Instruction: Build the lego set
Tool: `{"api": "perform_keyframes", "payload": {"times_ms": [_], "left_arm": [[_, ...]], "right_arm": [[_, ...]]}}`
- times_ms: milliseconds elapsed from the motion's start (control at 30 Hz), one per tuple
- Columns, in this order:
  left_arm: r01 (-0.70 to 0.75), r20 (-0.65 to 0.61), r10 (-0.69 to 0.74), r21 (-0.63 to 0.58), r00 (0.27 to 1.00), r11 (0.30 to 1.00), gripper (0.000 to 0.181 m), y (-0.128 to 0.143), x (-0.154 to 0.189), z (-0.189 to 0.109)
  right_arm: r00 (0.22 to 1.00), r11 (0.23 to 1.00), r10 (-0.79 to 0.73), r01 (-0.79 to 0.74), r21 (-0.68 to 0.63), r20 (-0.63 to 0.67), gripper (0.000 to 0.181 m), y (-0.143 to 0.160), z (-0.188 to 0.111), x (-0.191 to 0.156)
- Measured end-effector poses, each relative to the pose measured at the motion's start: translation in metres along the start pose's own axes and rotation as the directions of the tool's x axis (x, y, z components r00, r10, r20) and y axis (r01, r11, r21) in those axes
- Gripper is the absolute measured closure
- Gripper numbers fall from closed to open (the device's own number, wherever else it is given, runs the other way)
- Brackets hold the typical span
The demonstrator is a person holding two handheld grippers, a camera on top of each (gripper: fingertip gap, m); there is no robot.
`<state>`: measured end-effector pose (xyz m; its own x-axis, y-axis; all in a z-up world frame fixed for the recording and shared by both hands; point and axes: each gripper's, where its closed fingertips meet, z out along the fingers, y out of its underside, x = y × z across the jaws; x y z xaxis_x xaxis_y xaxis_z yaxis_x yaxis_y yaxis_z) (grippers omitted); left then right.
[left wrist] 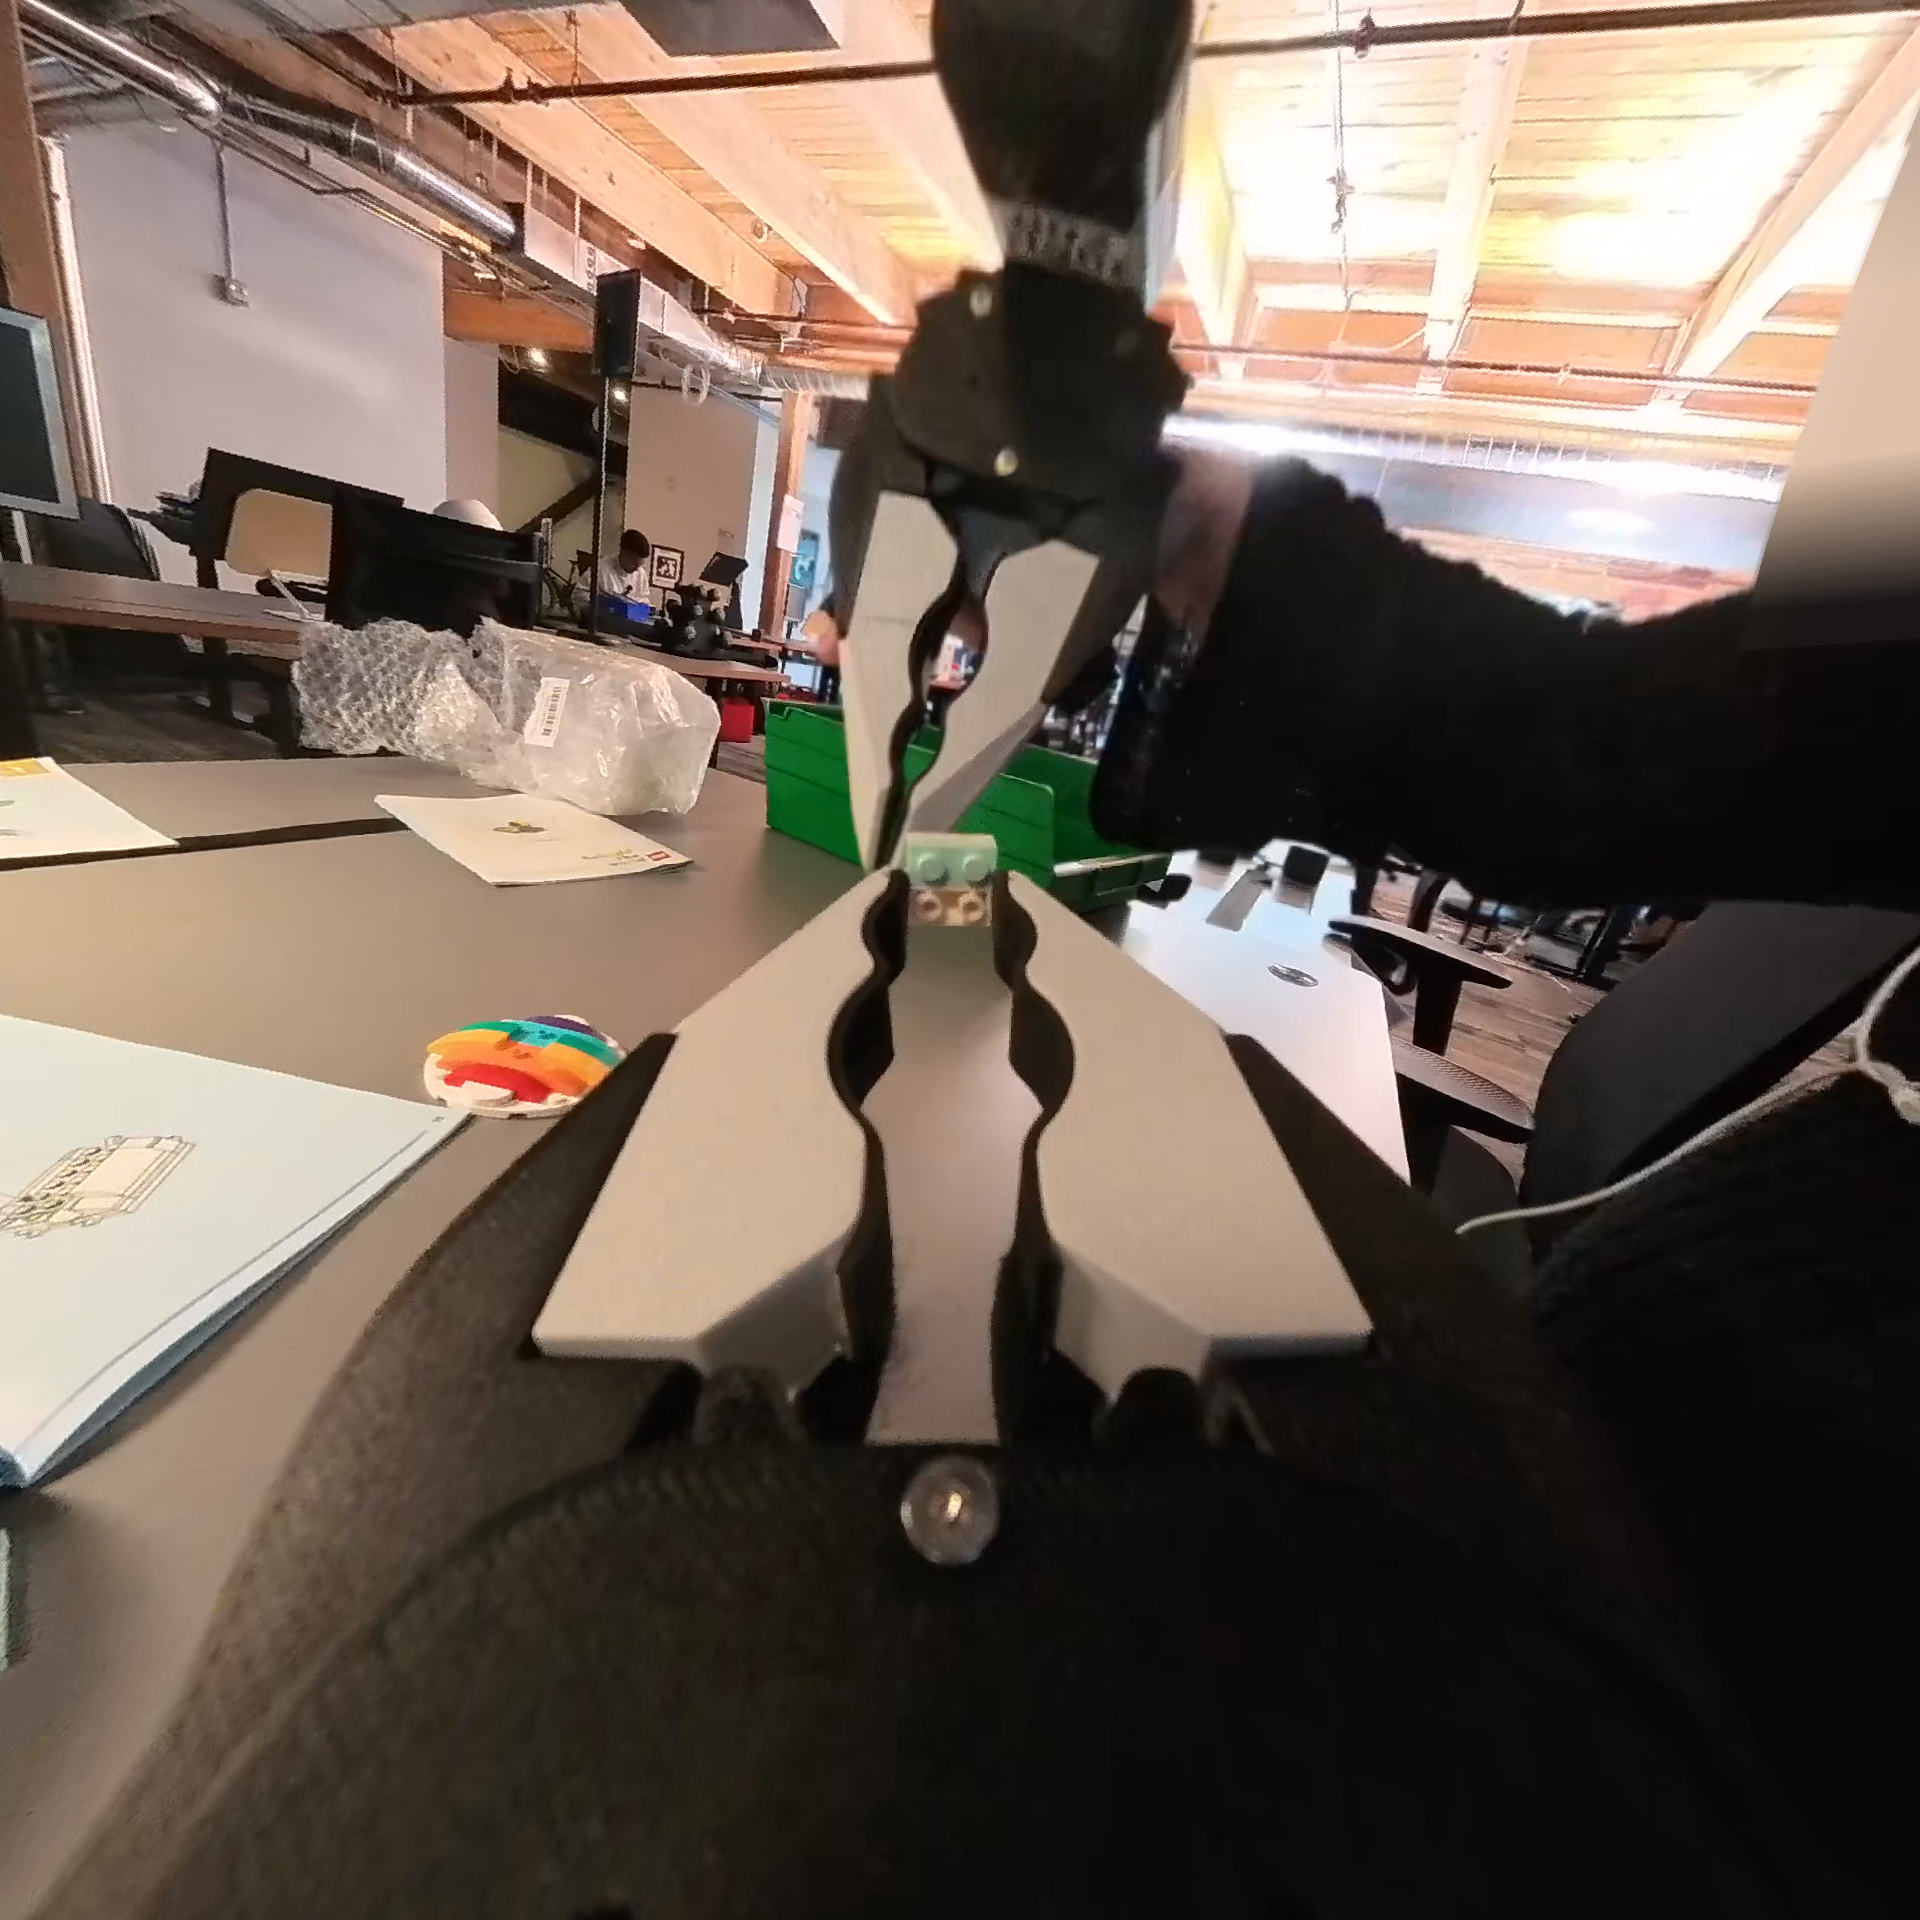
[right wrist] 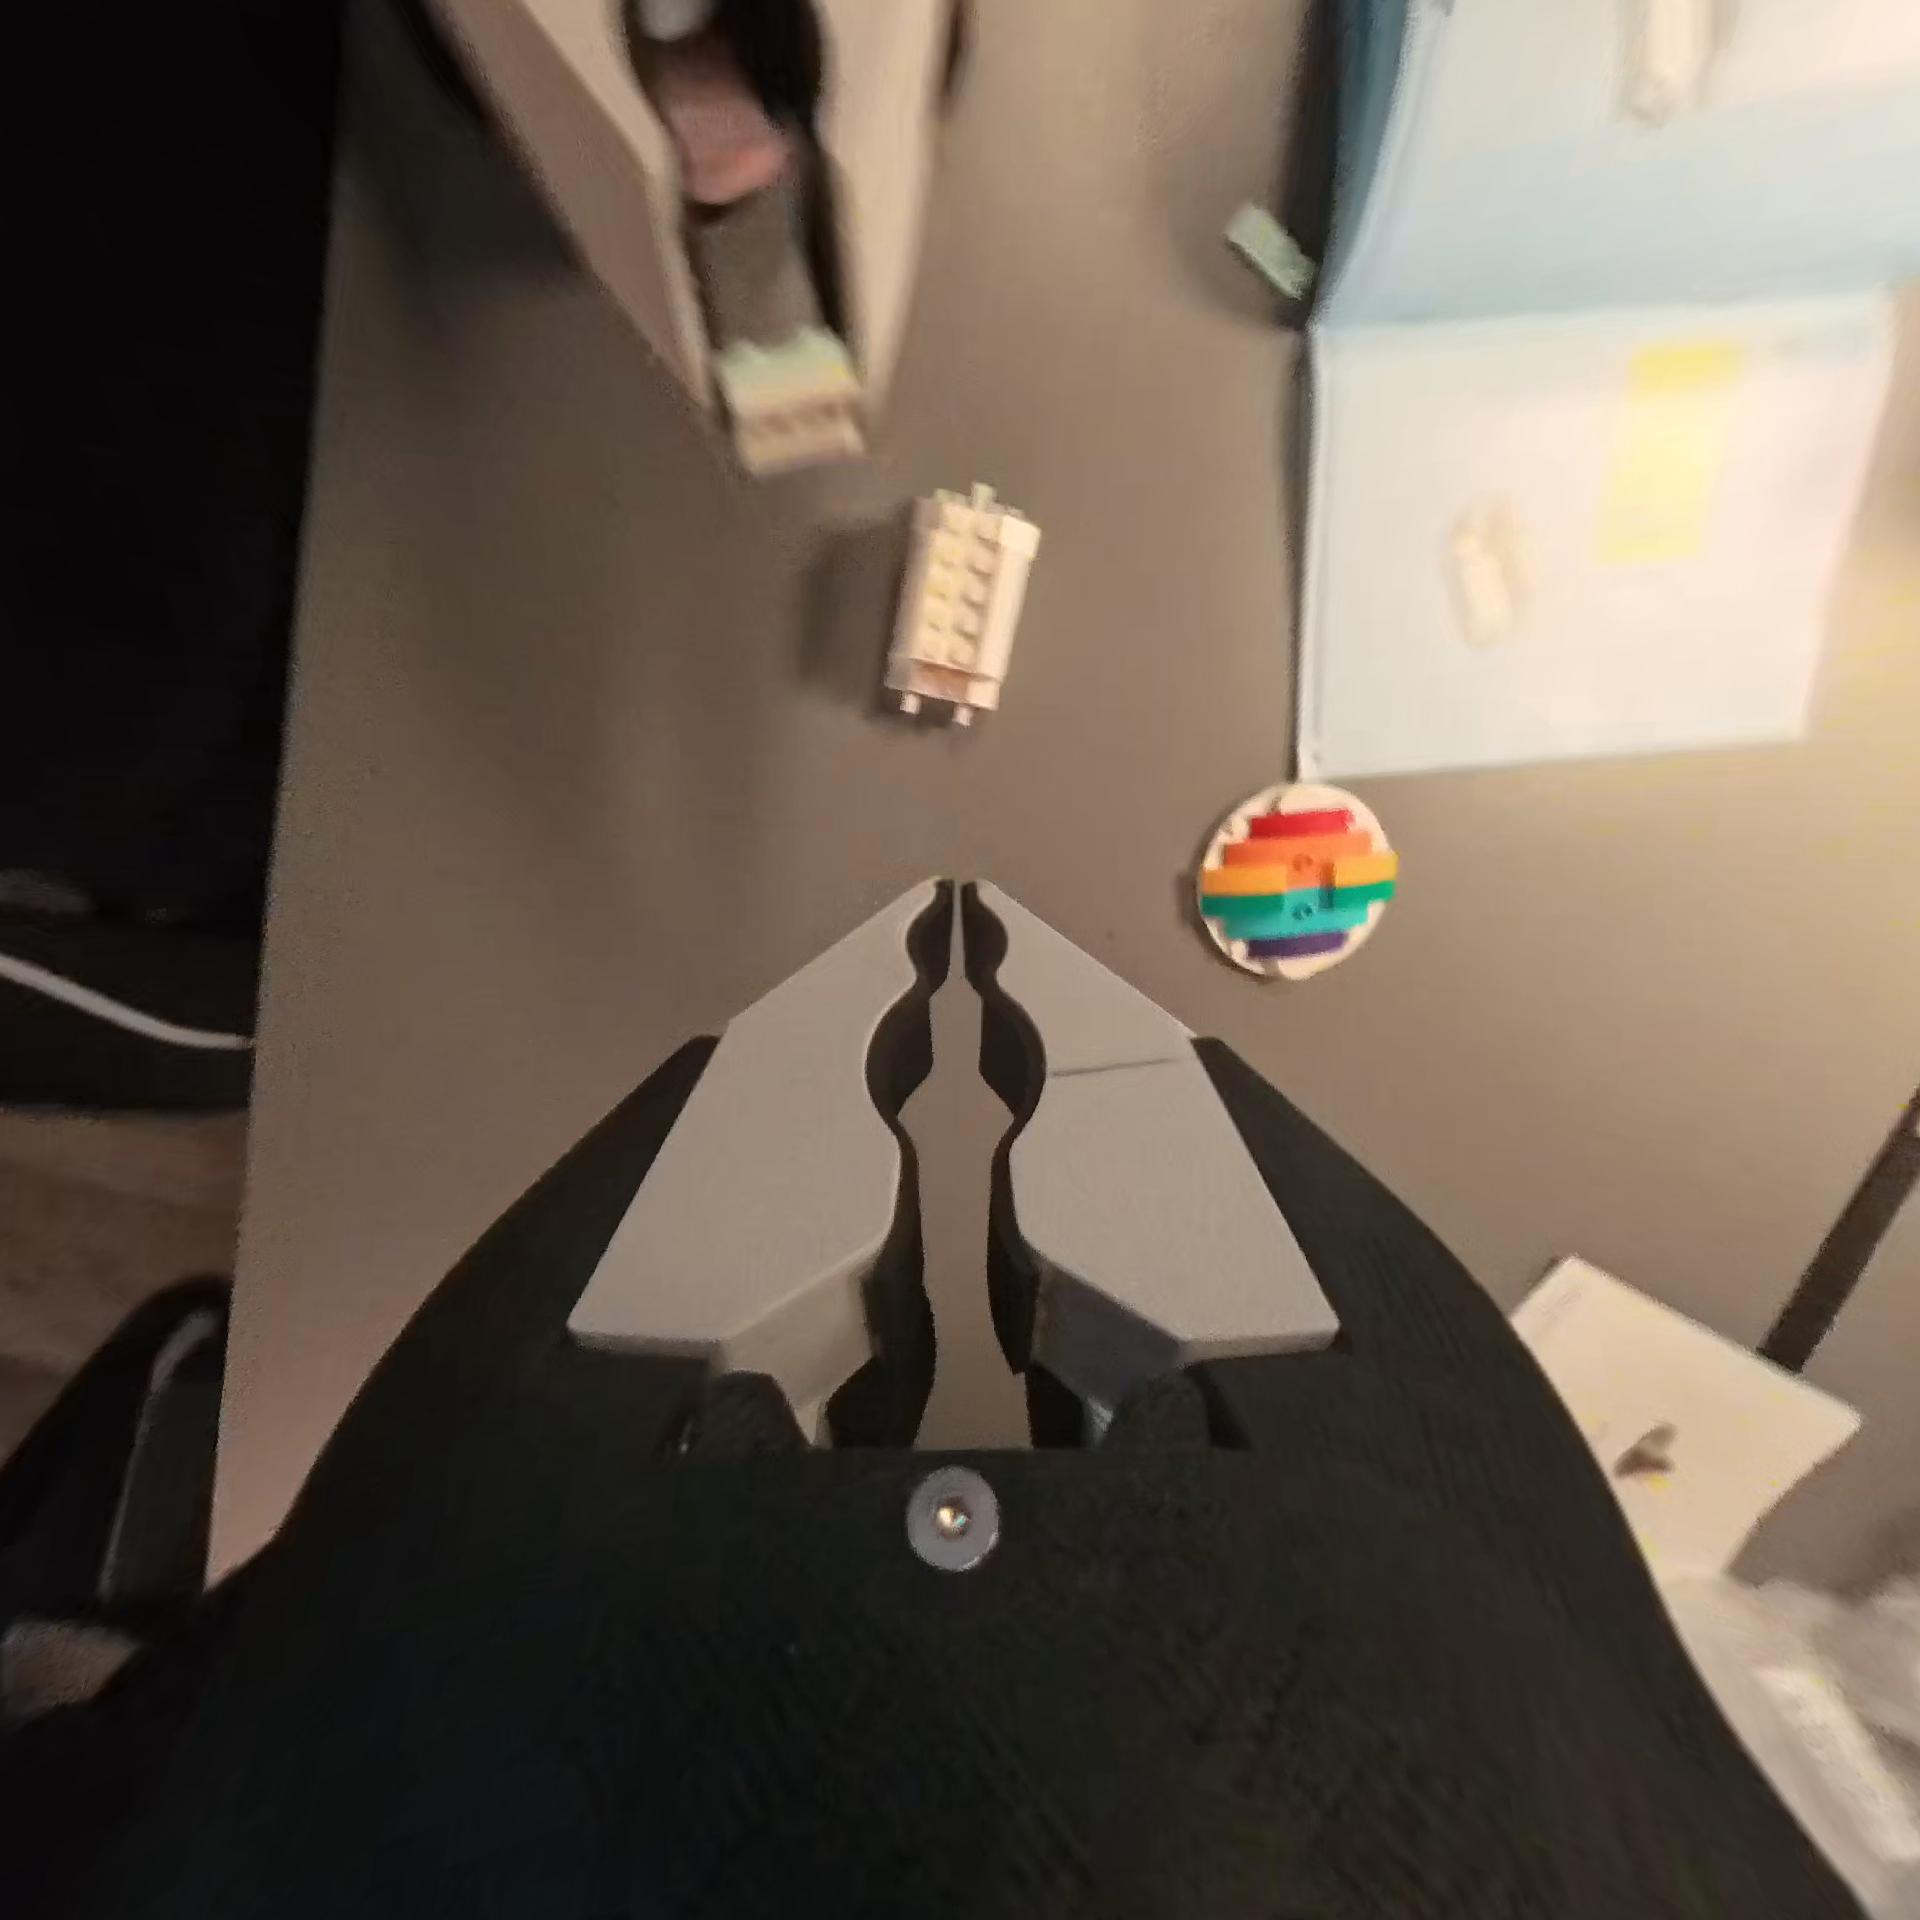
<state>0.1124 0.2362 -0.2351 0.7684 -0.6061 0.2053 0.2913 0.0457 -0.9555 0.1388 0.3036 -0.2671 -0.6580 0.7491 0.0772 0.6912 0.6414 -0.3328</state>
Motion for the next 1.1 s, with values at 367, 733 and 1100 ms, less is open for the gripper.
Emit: {"api": "perform_keyframes", "payload": {"times_ms": [367, 733, 1100], "left_arm": [[0.032, -0.056, -0.031, 0.005, 0.998, 0.999, 0.167, 0.001, 0.011, 0.003], [0.051, -0.045, -0.05, 0.025, 0.998, 0.998, 0.166, -0.001, 0.008, 0.0], [0.063, -0.073, -0.063, 0.01, 0.995, 0.998, 0.167, 0.002, 0.013, 0.003]], "right_arm": [[0.581, 0.571, 0.665, 0.008, 0.821, -0.469, 0.18, 0.156, -0.055, 0.053], [0.75, 0.752, 0.577, -0.333, 0.569, -0.324, 0.16, 0.159, -0.025, -0.02], [0.75, 0.72, 0.634, -0.484, 0.497, -0.188, 0.163, 0.189, 0.024, -0.067]]}}
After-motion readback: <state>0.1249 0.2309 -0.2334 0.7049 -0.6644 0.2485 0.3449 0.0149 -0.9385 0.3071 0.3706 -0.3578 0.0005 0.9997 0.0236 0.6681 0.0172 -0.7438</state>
